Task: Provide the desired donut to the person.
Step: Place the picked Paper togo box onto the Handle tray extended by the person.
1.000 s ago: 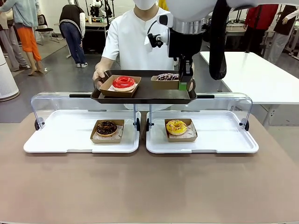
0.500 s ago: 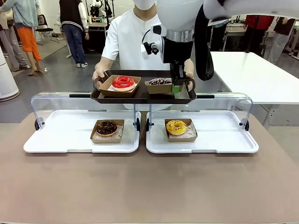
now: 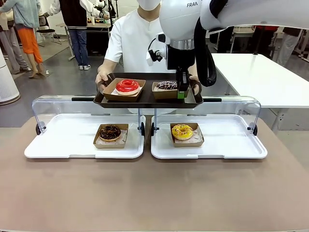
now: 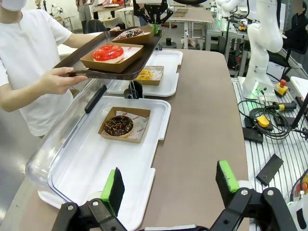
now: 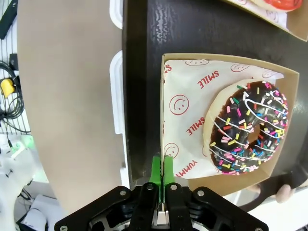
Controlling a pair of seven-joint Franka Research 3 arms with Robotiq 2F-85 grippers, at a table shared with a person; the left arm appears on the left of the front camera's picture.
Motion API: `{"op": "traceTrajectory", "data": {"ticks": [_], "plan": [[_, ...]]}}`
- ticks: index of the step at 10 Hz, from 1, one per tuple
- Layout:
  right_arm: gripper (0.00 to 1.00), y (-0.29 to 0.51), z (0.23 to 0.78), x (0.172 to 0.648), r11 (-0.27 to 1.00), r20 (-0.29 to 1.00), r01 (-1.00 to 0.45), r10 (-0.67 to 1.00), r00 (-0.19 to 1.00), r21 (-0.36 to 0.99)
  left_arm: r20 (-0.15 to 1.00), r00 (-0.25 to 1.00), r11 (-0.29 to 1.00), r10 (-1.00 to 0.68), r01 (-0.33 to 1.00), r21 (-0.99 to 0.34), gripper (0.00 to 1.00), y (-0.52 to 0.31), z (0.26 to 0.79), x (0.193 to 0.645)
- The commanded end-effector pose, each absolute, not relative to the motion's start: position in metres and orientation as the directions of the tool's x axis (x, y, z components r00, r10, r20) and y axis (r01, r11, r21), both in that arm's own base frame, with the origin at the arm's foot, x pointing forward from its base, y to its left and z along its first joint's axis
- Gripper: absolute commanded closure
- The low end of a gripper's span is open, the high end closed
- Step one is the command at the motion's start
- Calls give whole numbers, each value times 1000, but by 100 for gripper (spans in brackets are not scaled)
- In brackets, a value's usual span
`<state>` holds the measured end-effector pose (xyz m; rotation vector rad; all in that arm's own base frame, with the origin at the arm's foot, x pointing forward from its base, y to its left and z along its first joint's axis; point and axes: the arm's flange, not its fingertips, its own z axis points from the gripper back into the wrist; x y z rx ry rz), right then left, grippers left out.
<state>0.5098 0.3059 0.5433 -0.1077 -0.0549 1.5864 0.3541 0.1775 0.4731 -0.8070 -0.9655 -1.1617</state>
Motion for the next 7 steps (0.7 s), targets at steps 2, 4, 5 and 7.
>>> {"op": "traceTrajectory", "data": {"ticks": [2,4,5,7], "plan": [[98,314,541,521,17,-64,-992,998,25,-122,930,100,221,-353,975,-21,0,178,474,353],[55,313,539,519,-5,-63,-993,998,3,-115,930,100,221,-353,975,-21,0,178,474,353],[38,312,541,518,-12,-49,-991,999,-5,-131,930,100,221,-353,975,-21,0,178,474,353],[0,314,544,512,-21,-46,-991,999,-15,-136,930,100,221,-353,975,-21,0,178,474,353]]}}
